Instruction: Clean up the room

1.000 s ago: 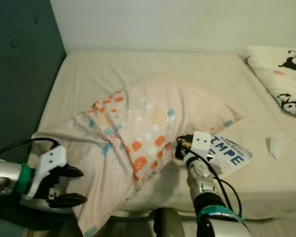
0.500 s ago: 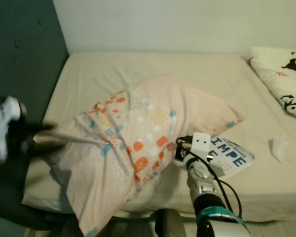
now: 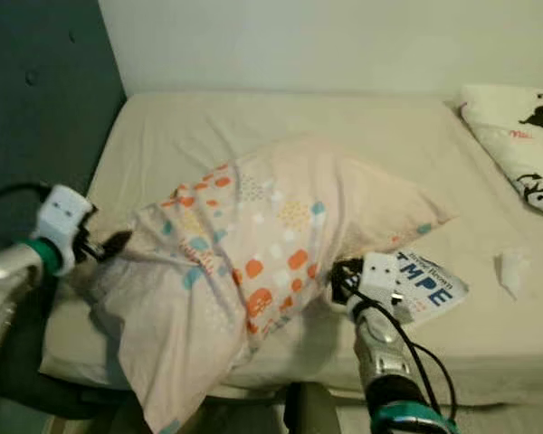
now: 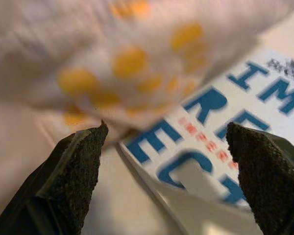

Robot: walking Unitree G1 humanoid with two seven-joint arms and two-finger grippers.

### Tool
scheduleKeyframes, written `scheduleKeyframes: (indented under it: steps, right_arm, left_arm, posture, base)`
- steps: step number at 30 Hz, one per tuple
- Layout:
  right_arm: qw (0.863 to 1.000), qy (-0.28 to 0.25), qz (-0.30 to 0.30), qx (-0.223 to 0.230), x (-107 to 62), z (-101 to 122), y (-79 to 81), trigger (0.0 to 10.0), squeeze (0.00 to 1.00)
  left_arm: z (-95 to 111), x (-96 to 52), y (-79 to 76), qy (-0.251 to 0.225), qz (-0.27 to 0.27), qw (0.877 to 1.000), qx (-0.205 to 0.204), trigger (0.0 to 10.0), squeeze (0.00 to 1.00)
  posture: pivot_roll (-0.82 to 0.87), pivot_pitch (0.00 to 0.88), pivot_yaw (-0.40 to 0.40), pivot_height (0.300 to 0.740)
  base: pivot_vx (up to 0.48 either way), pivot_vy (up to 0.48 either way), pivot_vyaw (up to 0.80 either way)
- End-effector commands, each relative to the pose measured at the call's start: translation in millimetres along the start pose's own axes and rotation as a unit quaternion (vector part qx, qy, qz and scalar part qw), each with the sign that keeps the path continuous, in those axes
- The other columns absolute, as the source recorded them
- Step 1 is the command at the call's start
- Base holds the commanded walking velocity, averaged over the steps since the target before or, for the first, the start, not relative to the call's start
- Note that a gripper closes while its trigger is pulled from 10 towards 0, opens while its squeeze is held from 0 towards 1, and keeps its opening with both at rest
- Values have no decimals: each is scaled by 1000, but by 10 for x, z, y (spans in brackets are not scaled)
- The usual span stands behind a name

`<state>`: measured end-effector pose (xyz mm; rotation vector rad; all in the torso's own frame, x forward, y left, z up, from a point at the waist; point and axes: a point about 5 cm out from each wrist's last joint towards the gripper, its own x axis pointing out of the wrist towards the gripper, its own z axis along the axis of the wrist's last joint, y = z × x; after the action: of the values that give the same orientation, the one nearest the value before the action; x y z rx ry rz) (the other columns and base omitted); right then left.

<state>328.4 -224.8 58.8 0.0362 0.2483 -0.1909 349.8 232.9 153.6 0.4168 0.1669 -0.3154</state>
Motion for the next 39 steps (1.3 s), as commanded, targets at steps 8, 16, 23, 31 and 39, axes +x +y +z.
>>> scheduleKeyframes:
  steps: [8,16,23,31,39]
  right_arm:
    - [990,47,133,-17,-275,-269,39,10000,0]
    - [990,55,129,7,-294,-352,208,10000,0]
    - [994,65,84,-2,-214,-356,520,10000,0]
    - [988,77,131,-29,-70,-127,1067,10000,0]
    - [989,47,140,-23,75,254,1214,10000,0]
  left_arm:
    - [-413,41,-37,70,60,993,73,10000,0]
    - [-628,-60,12,106,54,986,113,10000,0]
    - [-857,-137,-95,145,-8,986,80,10000,0]
    - [-999,-190,-350,162,-117,979,28,10000,0]
    - [-1094,-314,-416,168,-184,968,-28,10000,0]
  posture:
    - [164,56,36,575]
    - [178,60,32,575]
    - [177,64,31,575]
    - [184,70,23,575]
    - [184,70,23,575]
  base:
    - [0,0,0]
    - [0,0,0]
    - [0,0,0]
    - [0,0,0]
    - [0,0,0]
